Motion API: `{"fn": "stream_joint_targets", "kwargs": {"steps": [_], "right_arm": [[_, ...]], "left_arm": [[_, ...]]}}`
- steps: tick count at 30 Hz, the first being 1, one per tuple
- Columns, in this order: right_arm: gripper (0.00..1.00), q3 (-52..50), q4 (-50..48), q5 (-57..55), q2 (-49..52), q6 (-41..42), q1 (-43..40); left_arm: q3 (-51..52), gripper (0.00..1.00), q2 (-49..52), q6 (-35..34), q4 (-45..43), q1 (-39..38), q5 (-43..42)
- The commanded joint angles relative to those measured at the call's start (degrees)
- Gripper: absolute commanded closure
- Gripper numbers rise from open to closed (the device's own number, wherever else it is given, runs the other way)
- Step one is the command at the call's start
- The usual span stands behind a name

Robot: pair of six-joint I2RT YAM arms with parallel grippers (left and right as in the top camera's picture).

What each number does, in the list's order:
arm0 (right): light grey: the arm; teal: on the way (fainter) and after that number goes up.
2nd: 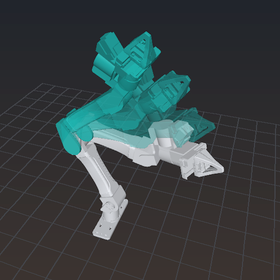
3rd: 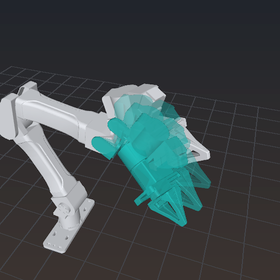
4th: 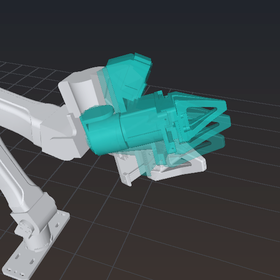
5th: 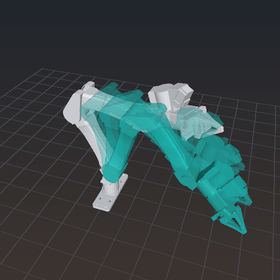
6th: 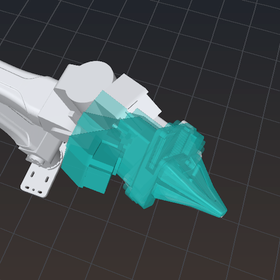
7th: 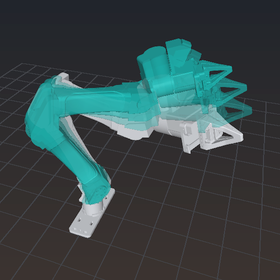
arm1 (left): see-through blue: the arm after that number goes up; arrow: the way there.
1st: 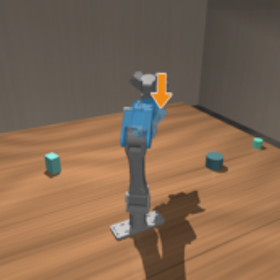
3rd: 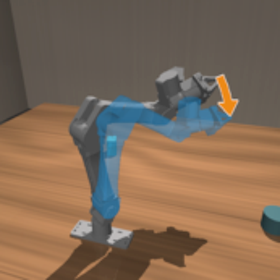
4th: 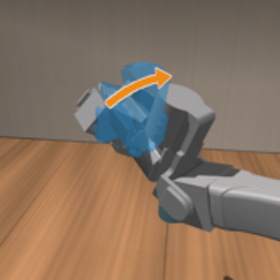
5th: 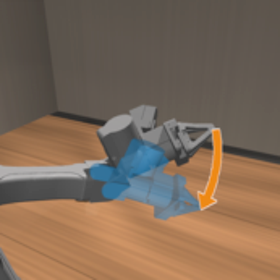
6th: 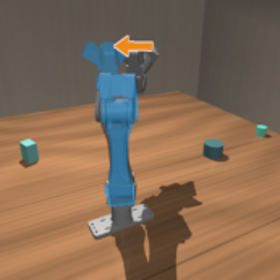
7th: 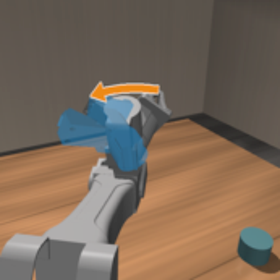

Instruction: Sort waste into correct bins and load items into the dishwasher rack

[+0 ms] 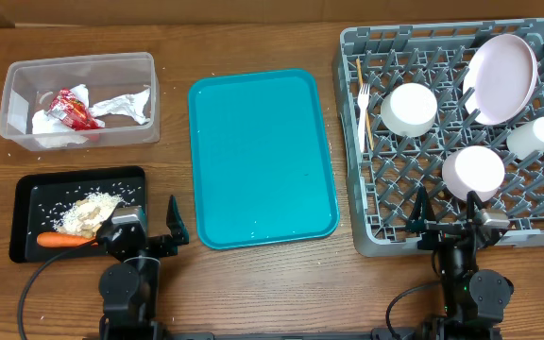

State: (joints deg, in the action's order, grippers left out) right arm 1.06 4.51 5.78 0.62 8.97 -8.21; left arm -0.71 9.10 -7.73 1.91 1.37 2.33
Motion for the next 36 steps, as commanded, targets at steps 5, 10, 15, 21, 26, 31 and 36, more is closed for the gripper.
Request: {"fn": "stream_joint_targets", "kwargs": {"steps": [5,10,15,21,26,31,36], "right_arm": [[0.0,-0.6,-0.3,0.3,-0.5,0.2,-0.2],[0.0,-0.6,-0.3,0.3,-0.5,0.2,-0.2],[0.0,-0.6,-0.3,0.3,-0.5,0.2,-0.2],[0.0,-0.6,-0.3,0.3,-0.5,0.2,-0.2],[0.0,-0.6,-0.3,0.3,-0.5,0.2,-0.2],[0.0,-0.6,-0.3,0.3,-0.5,0.2,-0.2],[0.0,-0.6,-0.3,0.3,-0.5,0.2,-0.2]], "left_arm": [[0.4,0.0,-7.9,9.0,2.2,4.8,-7.5],[0.4,0.0,-8.9,9.0,2.1,4.8,-6.8],[0.4,0.0,-8.9,9.0,2.1,4.8,-6.8],[0.4,0.0,-8.9,9.0,2.1,4.8,-6.8],[0.4,0.0,-8.9,9.0,2.1,4.8,-6.8],[0.4,0.0,-8.9,9.0,2.1,4.8,-6.8],[0.4,0.0,-8.9,9.0,2.1,4.8,-6.8]]}}
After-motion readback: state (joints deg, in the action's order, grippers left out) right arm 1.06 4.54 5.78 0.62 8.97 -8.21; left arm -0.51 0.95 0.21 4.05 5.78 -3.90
